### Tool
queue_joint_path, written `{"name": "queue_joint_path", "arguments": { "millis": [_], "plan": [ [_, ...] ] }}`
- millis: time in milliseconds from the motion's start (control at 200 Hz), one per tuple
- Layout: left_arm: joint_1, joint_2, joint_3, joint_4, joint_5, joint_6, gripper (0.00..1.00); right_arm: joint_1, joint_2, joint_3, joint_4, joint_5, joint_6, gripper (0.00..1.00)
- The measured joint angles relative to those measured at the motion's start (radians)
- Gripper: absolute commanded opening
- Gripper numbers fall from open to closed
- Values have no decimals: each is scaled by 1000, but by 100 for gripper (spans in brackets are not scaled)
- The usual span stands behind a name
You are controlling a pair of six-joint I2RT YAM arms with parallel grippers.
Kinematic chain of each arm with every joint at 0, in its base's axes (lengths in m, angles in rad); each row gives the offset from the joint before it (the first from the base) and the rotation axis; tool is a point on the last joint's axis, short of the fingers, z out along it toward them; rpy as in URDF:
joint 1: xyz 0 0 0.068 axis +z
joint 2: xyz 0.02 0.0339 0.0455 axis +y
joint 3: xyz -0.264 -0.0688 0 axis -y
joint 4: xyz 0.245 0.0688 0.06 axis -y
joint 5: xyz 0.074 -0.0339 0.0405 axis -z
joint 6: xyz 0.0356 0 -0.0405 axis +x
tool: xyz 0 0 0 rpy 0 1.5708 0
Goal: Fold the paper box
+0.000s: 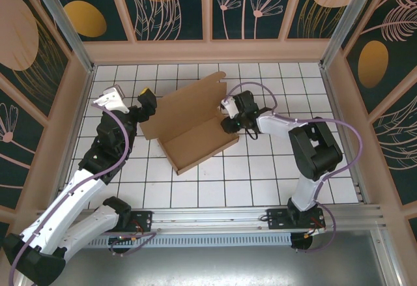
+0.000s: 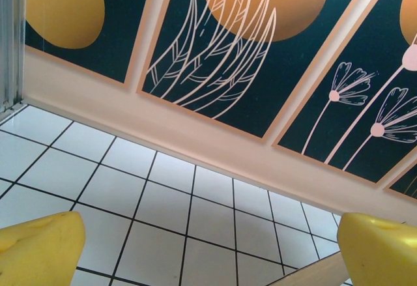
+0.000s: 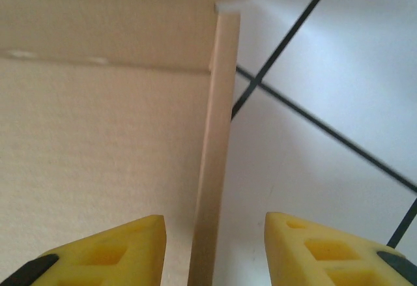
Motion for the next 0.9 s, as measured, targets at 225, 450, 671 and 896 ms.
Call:
{"name": "queue_joint_path", "arguments": {
  "millis": [225, 450, 671, 896],
  "plan": [
    [0, -1, -2, 2, 0, 0, 99, -2, 80, 78, 14, -22, 3, 39],
    [0, -1, -3, 5, 0, 0, 99, 0, 142, 79, -2, -2, 7, 18],
    [0, -1, -3, 5, 0, 0, 99, 12, 142, 77, 4, 98, 2, 2],
    [0, -1, -3, 5, 0, 0, 99, 60, 110, 31, 11, 273, 39, 1]
  ]
}}
